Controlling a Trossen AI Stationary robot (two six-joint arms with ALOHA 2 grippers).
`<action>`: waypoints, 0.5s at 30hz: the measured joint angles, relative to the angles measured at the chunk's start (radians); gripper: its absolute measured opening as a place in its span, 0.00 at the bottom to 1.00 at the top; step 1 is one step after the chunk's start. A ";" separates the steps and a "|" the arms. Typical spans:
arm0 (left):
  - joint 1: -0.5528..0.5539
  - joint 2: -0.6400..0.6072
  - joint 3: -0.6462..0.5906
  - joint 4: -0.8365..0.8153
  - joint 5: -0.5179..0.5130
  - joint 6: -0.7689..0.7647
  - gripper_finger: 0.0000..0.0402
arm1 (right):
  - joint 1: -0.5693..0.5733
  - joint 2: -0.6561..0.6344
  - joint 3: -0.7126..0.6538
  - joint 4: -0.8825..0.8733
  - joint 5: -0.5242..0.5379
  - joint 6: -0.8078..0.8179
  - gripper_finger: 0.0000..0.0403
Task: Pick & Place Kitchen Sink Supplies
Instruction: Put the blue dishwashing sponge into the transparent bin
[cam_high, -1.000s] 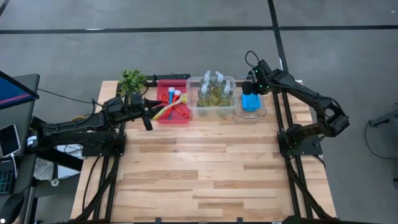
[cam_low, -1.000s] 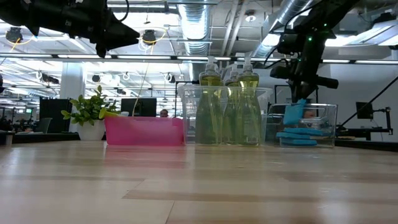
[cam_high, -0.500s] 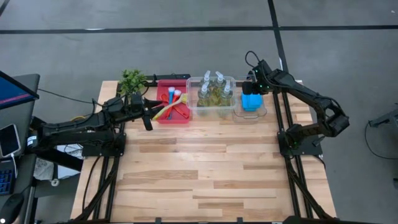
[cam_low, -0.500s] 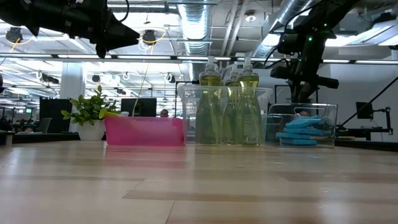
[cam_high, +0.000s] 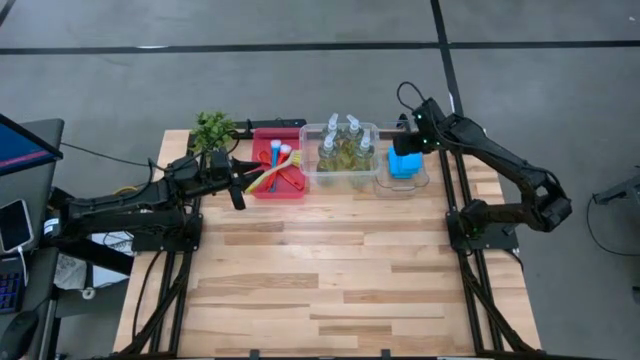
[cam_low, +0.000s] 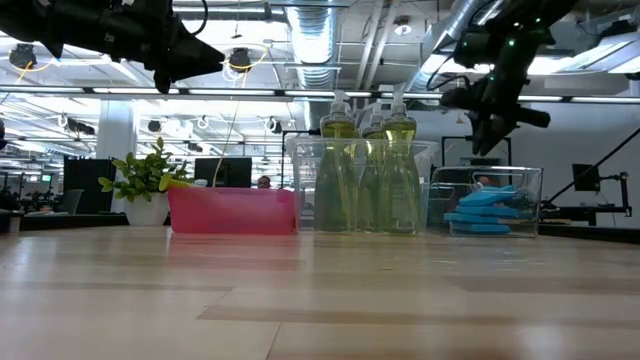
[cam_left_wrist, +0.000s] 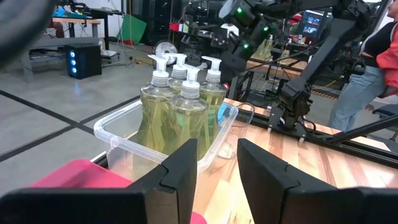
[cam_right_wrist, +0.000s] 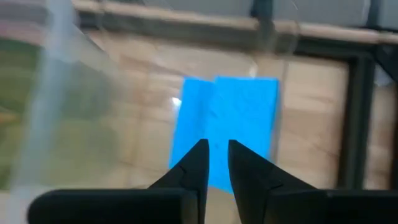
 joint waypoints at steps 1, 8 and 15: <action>0.000 0.000 0.000 0.000 0.000 0.000 0.29 | 0.006 0.004 0.000 -0.022 0.017 -0.001 0.12; 0.000 0.000 0.000 0.000 0.000 0.000 0.29 | 0.060 0.059 0.000 -0.049 0.081 -0.004 0.01; 0.000 0.000 0.000 0.000 0.000 0.000 0.29 | 0.069 0.136 0.000 -0.043 0.128 0.013 0.01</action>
